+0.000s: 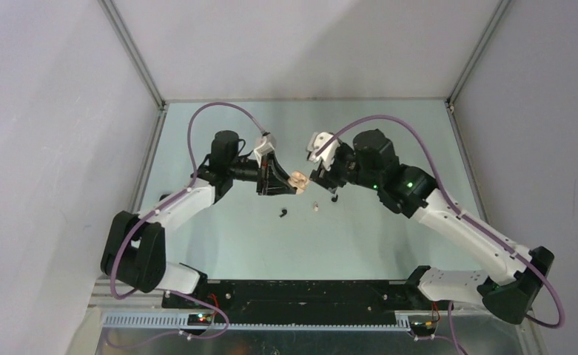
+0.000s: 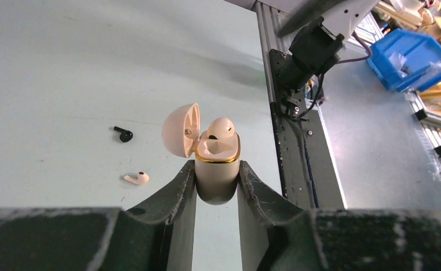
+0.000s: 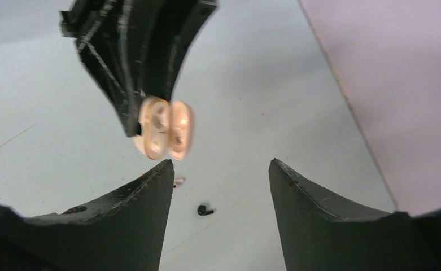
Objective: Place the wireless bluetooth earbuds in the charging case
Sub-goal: Insert the right earbud into the right side groove of the charging case, then pick up the left earbud from the center of the board.
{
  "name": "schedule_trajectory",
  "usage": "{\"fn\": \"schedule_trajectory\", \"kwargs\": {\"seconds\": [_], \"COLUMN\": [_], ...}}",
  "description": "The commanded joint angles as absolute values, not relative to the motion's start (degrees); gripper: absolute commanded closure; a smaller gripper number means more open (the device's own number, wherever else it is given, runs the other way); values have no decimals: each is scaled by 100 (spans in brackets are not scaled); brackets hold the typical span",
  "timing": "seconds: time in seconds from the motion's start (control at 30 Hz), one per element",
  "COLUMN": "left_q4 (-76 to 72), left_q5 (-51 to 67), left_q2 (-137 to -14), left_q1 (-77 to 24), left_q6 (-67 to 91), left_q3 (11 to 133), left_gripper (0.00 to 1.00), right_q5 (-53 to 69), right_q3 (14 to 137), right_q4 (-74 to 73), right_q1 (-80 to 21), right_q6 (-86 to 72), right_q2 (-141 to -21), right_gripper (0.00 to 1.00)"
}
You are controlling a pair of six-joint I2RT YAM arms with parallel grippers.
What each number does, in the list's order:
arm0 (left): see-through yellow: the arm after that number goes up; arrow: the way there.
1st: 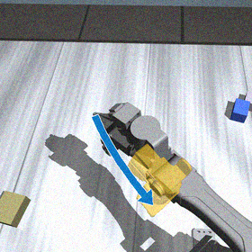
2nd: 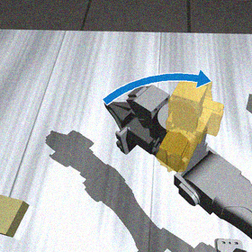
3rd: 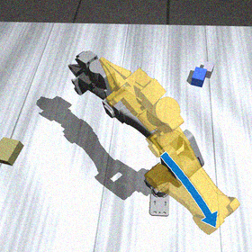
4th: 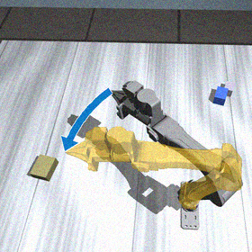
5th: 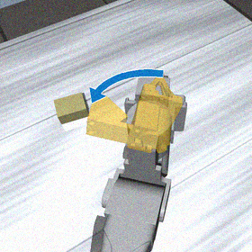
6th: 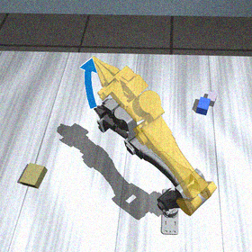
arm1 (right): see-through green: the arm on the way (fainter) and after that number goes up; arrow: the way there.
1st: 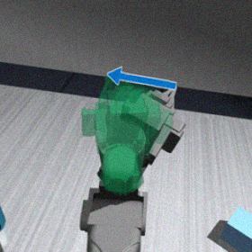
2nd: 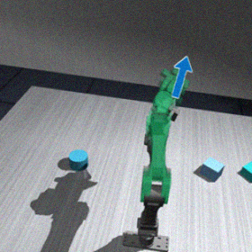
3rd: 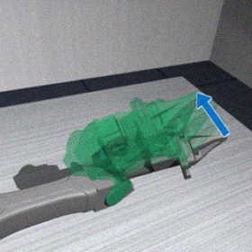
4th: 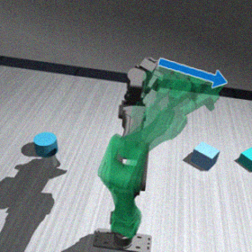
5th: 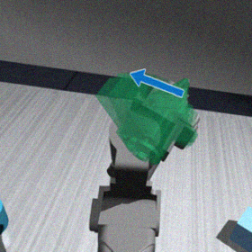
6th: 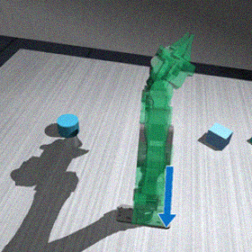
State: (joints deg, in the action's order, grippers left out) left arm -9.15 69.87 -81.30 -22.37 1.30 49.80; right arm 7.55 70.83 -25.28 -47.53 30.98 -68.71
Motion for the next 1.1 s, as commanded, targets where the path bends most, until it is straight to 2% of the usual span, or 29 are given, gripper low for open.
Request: {"fn": "schedule_trajectory", "kwargs": {"seconds": [0.0, 0.03, 0.1, 0.17, 0.23, 0.37, 0.47, 0.8, 0.93, 1.07], "left_q4": [-1014, -955, -453, 664, 2430, 3972, 4012, 2497, 2231, 2252], "left_q5": [7312, 7343, 7378, 7299, 7179, 6942, 6800, 6752, 6697, 6678], "left_q2": [-7699, -7629, -7521, -7465, -7475, -7489, -7343, -6930, -6920, -6960], "left_q1": [-2255, -2251, -2263, -2256, -2252, -2253, -2252, -2275, -2358, -2413], "left_q6": [-425, -649, -1337, -2429, -3523, -4824, -4915, -3907, -3740, -3755], "left_q3": [4846, 4841, 4880, 5204, 5575, 6142, 6166, 5431, 5327, 5324], "left_gripper": [100, 100, 100, 100, 100, 100, 100, 100, 100, 100], "right_q5": [863, 840, 865, 1104, 1507, 2088, 1982, 1470, 1916, 2592], "right_q3": [7272, 7162, 6948, 6765, 6682, 6667, 6712, 7189, 7305, 7294], "right_q4": [-2624, -2524, -2281, -2052, -1896, -1903, -2091, -2589, -2929, -3333], "right_q1": [-4452, -4343, -4102, -3752, -3350, -2889, -2979, -3456, -3451, -3477], "right_q6": [2921, 2949, 2888, 2686, 2403, 2288, 2387, 1860, 1504, 2223], "right_q2": [-6584, -6546, -6504, -6529, -6693, -7339, -7860, -9758, -10000, -9964], "right_gripper": [20, 6, 1, 1, 1, 5, 10, 28, 29, 27]}}
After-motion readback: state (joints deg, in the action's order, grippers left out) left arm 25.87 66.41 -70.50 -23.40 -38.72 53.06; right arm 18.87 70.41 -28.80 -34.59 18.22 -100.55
